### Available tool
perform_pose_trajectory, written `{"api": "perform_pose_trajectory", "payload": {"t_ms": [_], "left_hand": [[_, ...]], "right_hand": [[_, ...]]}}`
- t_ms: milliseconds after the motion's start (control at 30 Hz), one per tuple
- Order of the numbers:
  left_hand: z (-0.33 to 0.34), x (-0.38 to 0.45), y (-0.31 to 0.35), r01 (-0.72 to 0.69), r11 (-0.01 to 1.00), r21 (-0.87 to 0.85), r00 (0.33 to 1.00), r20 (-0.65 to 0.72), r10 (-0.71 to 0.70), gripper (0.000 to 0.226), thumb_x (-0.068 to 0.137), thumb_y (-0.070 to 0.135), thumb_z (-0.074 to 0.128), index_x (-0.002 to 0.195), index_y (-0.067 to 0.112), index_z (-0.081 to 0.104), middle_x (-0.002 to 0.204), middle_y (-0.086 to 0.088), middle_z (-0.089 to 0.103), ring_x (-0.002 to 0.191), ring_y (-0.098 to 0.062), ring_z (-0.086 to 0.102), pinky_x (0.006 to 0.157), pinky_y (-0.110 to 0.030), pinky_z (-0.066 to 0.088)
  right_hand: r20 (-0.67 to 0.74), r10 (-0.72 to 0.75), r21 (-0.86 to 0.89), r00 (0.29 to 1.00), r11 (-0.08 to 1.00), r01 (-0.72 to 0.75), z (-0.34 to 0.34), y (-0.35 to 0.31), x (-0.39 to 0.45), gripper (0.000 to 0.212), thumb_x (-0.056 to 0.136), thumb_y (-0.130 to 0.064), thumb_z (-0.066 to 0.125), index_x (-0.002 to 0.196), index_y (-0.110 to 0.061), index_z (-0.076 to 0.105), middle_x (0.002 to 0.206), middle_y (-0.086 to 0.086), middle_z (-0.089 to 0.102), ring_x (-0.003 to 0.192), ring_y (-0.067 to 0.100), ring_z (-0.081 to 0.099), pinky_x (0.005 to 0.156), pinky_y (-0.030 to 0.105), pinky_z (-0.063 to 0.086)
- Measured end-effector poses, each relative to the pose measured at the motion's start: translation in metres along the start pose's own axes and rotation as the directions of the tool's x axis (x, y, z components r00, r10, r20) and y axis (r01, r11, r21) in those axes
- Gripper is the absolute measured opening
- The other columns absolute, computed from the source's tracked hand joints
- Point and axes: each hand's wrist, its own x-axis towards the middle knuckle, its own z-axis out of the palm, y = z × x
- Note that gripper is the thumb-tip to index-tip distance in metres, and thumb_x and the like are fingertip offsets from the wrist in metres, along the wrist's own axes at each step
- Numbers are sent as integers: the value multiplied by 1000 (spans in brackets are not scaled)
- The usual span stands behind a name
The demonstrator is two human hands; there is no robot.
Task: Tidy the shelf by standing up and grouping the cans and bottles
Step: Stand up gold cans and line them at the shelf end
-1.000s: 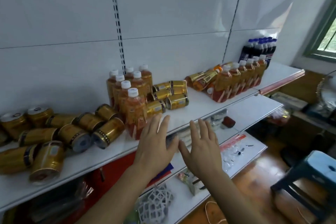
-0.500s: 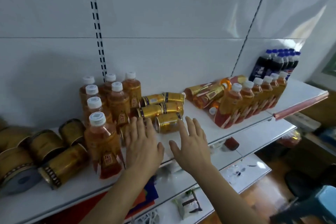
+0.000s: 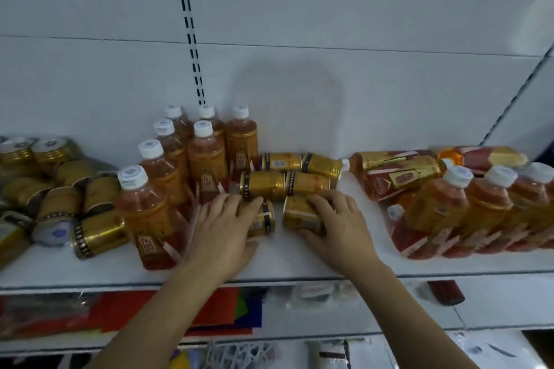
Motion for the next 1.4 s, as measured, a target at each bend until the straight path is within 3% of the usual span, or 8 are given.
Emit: {"api": "perform_pose_trajectory", "payload": {"t_ms": [200, 400, 567, 867, 1033, 1133, 1300, 1400], "left_hand": [[-16, 0, -5, 7, 1000, -5, 995, 95, -7, 89, 94, 54, 67, 165, 44, 14, 154, 3, 42, 136, -26, 44, 113, -49, 39], [-56, 2, 12, 10, 990, -144, 1000, 26, -6, 88, 84, 63, 74, 156, 41, 29, 142, 10, 53, 125, -16, 55, 103, -39, 48], [-48, 8, 23, 58, 972, -229, 998, -6, -61, 91, 82, 62, 78, 155, 45, 25, 149, 12, 48, 135, -16, 49, 108, -40, 46], [-13, -1, 33, 242, 672, -700, 918, -59, -392, 92, 69, 59, 92, 143, 49, 39, 135, 19, 56, 126, -6, 53, 104, -34, 51], [-45, 13, 37, 151, 916, -373, 989, 51, -142, 85, 78, 63, 83, 149, 33, 48, 145, 13, 50, 140, -13, 44, 107, -27, 39], [-43, 16, 38, 86, 922, -377, 994, 88, -57, 96, 81, 63, 82, 160, 32, 37, 160, 17, 38, 144, -8, 40, 113, -25, 35], [-4, -12, 40, 300, 618, -726, 938, 107, -330, 90, 73, 49, 93, 145, 49, 40, 144, 23, 54, 134, -6, 53, 109, -33, 51], [2, -30, 40, 327, 563, -759, 912, 98, -397, 81, 73, 40, 96, 135, 46, 45, 124, 28, 60, 125, -6, 60, 101, -26, 53]], "right_hand": [[112, -39, -51, 993, 998, 45, -7, -3, 12, 64, 88, -63, 71, 138, -37, 41, 141, -10, 56, 127, 24, 48, 98, 43, 47], [-1, 108, 422, 994, 901, -98, 0, 5, -10, 81, 87, -46, 84, 155, -35, 41, 133, -12, 59, 117, 11, 56, 97, 34, 50], [66, 143, 556, 988, 816, -155, 12, -7, -18, 89, 85, -51, 85, 158, -44, 35, 148, -17, 55, 131, 4, 57, 106, 31, 54], [92, 163, 580, 982, 794, -185, 18, -11, -23, 99, 88, -52, 82, 165, -45, 19, 154, -19, 55, 135, 4, 56, 106, 27, 53], [78, 148, 582, 986, 796, -165, 20, -9, -23, 98, 85, -53, 83, 162, -45, 23, 155, -16, 55, 138, 9, 56, 109, 37, 55], [73, 131, 605, 989, 783, -148, 21, -12, -25, 98, 87, -53, 82, 164, -43, 21, 156, -16, 55, 139, 8, 55, 111, 38, 54], [59, 115, 628, 992, 768, -126, 18, -15, -30, 90, 89, -47, 80, 161, -47, 26, 150, -20, 58, 135, 6, 58, 108, 41, 56], [46, 129, 610, 991, 782, -130, 13, -23, -39, 87, 85, -51, 83, 154, -52, 31, 145, -24, 59, 131, 4, 60, 104, 36, 58]]}}
